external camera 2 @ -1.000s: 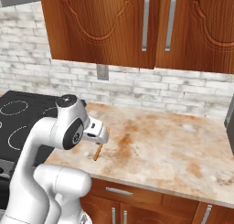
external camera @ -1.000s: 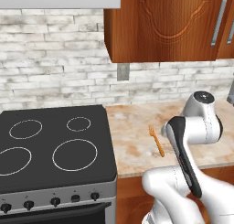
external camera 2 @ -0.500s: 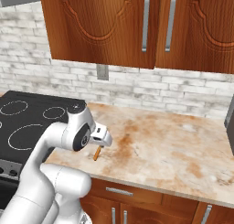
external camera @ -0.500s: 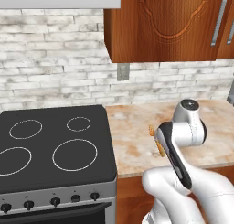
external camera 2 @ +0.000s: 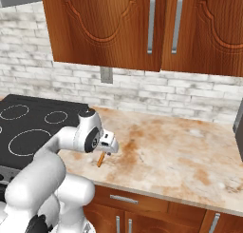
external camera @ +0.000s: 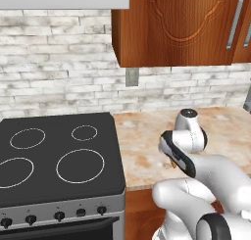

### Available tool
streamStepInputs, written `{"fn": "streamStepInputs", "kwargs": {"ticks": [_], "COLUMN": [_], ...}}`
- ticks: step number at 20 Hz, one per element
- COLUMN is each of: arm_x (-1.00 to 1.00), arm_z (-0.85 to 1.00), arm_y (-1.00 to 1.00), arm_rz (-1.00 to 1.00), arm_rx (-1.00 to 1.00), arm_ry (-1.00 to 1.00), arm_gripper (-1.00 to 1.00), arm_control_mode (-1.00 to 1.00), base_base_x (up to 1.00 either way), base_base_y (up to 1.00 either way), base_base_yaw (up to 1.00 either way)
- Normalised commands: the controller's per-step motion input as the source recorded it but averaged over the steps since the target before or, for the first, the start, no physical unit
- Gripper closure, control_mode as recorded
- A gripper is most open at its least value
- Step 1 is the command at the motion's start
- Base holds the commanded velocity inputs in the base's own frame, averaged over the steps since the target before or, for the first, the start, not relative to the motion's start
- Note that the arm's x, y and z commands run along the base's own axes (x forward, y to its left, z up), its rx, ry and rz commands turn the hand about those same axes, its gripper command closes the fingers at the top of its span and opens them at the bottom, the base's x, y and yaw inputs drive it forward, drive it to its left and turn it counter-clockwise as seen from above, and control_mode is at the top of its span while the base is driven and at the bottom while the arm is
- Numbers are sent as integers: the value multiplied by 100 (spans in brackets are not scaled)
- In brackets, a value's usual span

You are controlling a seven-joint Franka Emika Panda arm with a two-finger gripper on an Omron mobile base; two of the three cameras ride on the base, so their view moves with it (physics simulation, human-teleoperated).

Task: Take the fork and place it on the left side of the plate. Then take the spoon and place it on the right side of the plate. Make sure they're directly next to the plate.

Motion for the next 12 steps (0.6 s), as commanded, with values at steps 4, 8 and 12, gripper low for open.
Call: {"fn": "streamStepInputs", "kwargs": {"ticks": [4, 8, 12], "arm_x": [40, 38, 29], "arm_z": [-35, -40, -43], "arm_y": [0, 0, 0], "arm_rz": [0, 0, 0], "arm_rx": [0, 0, 0], "arm_ry": [14, 11, 5], "arm_gripper": [-100, -100, -100], "arm_control_mode": [-100, -100, -100], "base_base_x": [0, 0, 0], "base_base_y": [0, 0, 0], "base_base_yaw": [0, 0, 0]}}
